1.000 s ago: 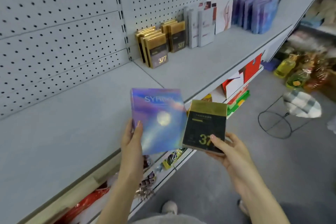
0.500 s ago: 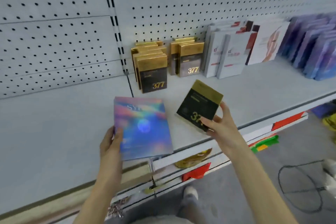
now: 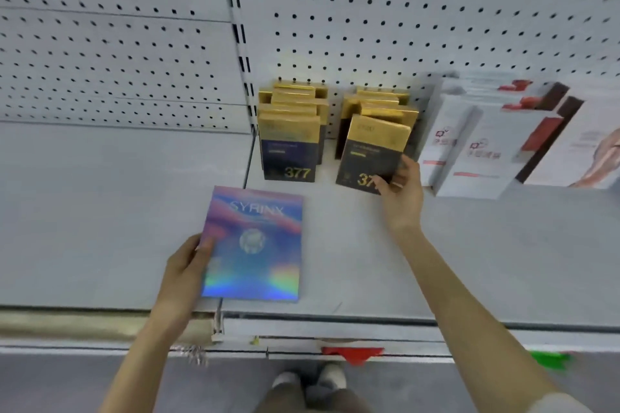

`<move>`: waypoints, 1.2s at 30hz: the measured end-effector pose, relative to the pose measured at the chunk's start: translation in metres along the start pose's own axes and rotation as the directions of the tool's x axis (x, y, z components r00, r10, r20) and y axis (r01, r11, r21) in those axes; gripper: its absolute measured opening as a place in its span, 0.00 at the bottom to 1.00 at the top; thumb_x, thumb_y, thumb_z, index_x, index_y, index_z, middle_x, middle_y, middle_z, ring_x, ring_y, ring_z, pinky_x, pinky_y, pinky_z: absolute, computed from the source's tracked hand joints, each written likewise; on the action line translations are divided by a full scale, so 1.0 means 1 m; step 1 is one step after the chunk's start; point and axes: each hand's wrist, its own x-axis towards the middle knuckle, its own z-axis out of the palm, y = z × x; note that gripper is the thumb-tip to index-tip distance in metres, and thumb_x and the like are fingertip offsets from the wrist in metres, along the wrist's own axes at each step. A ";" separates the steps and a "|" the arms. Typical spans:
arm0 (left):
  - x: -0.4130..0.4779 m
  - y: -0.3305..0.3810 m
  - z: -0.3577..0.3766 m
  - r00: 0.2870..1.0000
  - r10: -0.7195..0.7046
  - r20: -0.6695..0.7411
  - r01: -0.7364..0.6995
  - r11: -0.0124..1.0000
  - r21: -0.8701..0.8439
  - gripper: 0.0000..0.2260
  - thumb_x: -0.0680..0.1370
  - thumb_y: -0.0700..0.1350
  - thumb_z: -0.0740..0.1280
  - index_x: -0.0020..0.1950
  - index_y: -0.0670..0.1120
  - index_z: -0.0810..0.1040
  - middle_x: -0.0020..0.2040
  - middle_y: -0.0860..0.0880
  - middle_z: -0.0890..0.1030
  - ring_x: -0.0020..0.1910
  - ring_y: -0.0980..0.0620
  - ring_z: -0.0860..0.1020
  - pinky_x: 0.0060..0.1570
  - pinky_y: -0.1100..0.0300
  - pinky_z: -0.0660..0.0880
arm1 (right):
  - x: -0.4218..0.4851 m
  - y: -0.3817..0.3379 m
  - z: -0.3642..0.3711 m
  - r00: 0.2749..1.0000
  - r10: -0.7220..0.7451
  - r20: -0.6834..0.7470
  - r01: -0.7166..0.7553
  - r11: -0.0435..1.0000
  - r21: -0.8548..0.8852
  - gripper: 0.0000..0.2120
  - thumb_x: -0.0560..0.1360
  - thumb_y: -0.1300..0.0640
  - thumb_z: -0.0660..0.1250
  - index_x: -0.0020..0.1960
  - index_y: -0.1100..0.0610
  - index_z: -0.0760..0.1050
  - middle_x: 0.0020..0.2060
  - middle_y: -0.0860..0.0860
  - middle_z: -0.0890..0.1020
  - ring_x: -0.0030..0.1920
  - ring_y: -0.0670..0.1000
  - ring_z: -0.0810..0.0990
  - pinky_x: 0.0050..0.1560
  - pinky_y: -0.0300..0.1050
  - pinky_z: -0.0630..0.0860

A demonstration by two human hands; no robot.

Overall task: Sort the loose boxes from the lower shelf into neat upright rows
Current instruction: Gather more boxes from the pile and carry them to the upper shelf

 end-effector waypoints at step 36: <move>-0.052 0.067 0.234 0.745 0.248 0.620 -0.255 0.964 -0.079 0.09 0.74 0.42 0.71 0.53 0.44 0.77 0.46 0.50 0.83 0.45 0.50 0.80 0.44 0.57 0.77 | -0.130 0.011 -0.207 0.983 0.182 -0.006 -0.179 0.973 0.147 0.15 0.73 0.63 0.72 0.57 0.54 0.75 0.38 0.59 0.82 0.33 0.51 0.75 0.36 0.48 0.72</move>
